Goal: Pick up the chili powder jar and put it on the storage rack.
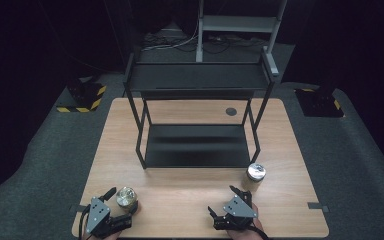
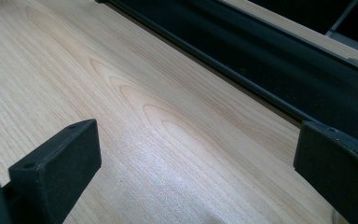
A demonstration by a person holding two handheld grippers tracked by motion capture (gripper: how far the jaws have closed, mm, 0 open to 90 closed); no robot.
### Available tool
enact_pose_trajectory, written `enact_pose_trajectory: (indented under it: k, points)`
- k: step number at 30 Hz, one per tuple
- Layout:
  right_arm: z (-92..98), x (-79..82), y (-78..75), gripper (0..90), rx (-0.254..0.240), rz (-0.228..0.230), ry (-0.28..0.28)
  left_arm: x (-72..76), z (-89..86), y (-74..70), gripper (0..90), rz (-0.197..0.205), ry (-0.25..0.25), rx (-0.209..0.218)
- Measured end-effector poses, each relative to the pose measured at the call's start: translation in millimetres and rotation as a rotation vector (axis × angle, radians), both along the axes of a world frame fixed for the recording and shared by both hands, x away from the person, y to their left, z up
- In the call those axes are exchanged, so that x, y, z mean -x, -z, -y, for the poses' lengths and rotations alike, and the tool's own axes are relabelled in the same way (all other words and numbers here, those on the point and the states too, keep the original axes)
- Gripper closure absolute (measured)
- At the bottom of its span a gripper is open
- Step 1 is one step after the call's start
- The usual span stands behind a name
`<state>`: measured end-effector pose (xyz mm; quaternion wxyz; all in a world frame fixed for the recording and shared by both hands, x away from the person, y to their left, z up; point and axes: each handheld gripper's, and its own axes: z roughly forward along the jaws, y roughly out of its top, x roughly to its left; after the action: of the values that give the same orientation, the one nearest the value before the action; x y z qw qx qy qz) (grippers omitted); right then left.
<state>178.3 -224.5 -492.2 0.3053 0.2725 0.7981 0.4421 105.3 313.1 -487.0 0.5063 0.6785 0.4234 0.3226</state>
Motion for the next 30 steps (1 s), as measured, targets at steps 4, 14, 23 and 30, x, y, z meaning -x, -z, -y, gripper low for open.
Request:
enact_pose_trajectory:
  k: [4, 14, 23, 30]
  points:
    - [0.8, 0.4, 0.4, 0.0, -0.009, -0.002, 0.005, -0.3, 1.1, 0.0, 23.5, -0.005, -0.002, -0.008]
    - [1.3, 0.0, 0.5, 0.0, -0.011, -0.002, 0.003, 0.2, -2.5, 2.6, 34.1, 0.005, 0.011, 0.006]
    - [1.3, -0.2, 0.3, 0.0, -0.01, -0.003, 0.002, 1.2, -1.5, 2.8, 34.2, 0.008, 0.008, 0.005]
    - [1.4, -0.4, 0.1, 0.0, -0.011, -0.005, 0.002, 2.8, -0.7, 1.3, 34.3, 0.017, 0.01, 0.003]
